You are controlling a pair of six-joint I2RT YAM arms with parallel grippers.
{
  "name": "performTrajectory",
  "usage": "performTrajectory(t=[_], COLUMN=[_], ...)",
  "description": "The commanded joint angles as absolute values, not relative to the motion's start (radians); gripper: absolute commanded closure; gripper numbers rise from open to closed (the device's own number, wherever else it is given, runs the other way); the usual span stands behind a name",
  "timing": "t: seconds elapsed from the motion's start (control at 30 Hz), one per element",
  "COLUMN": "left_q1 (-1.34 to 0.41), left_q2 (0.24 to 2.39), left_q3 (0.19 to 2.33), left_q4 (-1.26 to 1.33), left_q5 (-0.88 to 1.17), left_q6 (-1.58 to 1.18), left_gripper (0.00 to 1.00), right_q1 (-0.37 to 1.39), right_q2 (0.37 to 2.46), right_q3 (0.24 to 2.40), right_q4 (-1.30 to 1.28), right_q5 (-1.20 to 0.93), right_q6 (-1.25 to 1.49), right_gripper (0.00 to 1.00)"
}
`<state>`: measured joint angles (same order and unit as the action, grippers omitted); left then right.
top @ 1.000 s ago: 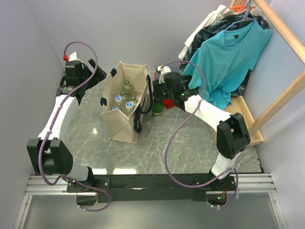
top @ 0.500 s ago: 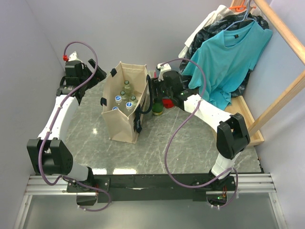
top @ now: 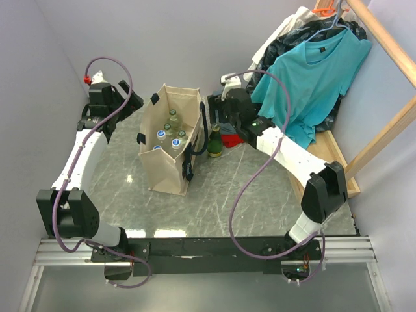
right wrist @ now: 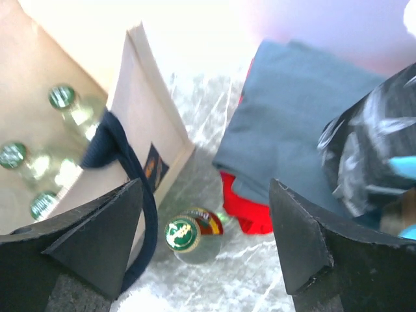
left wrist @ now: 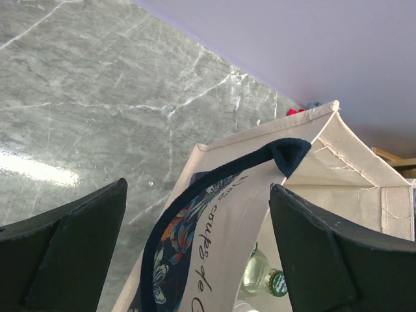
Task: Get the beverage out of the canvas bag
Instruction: Place the drink at the center of the board, then take out the drink from the canvas bag.
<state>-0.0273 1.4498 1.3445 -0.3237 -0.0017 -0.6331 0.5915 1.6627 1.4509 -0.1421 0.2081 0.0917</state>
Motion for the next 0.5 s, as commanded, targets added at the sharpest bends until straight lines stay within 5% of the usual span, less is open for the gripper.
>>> performTrajectory(t=[0.0, 0.23, 0.47], left_q1=[-0.029, -0.031, -0.029], left_q2=[1.413, 1.41, 1.411], left_q3=[1.358, 1.358, 1.359], left_q4=[-0.327, -0.322, -0.321], left_q5=[-0.028, -0.015, -0.011], left_q6=[-0.641, -0.638, -0.641], left_gripper=[0.04, 0.04, 0.04], right_q1=[0.6, 0.598, 0.597], right_q2=[1.601, 1.678, 1.715], right_q3=[1.557, 1.788, 1.907], right_q4=[-0.175, -0.319, -0.376], right_q5=[0.25, 0.152, 0.042], right_q6=[0.089, 0.107, 0.103], right_gripper=[0.17, 0.16, 0.0])
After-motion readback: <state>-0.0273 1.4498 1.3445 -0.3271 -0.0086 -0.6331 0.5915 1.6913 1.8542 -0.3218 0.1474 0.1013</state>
